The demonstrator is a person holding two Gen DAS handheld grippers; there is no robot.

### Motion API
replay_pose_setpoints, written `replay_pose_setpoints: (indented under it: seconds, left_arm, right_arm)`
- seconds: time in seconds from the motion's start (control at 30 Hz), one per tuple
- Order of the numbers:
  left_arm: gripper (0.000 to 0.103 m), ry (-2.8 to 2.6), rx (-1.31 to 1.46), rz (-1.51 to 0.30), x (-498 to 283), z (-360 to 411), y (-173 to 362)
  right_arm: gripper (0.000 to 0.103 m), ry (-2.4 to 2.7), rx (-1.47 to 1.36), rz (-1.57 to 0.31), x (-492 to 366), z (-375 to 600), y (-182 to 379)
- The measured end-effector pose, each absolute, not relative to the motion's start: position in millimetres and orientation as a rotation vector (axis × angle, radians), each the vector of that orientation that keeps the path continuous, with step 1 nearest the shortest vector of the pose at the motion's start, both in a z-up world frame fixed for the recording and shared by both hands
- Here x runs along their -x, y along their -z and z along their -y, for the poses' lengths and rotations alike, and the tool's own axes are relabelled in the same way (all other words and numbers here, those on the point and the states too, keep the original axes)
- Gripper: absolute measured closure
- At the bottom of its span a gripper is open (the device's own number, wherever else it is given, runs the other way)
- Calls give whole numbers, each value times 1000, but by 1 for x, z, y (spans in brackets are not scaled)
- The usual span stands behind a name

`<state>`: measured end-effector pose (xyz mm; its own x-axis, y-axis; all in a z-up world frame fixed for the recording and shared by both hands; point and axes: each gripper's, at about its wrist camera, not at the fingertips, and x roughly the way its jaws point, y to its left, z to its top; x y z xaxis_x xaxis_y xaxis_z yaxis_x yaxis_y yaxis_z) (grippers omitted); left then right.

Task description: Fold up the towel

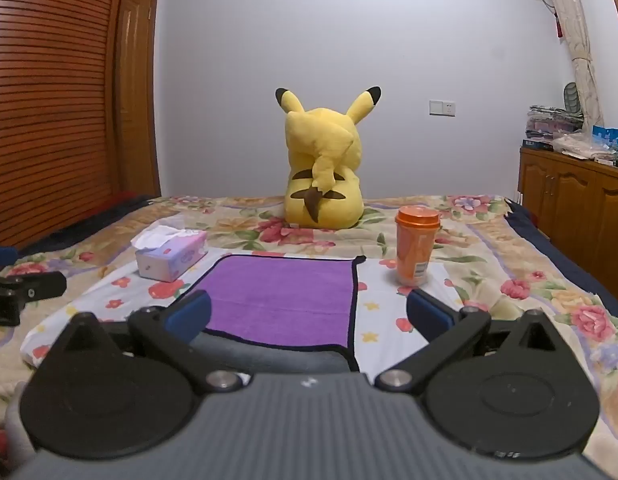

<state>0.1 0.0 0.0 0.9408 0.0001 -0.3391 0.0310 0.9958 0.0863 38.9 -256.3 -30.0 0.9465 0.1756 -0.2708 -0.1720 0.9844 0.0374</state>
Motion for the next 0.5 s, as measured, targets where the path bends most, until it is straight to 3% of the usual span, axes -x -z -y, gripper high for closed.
replay_pose_setpoints:
  seconds: [0.5]
  left_arm:
    - [0,16,-90,-339,-1,0,0]
  right_arm:
    - [0,-167,-16,-276,-38,256,31]
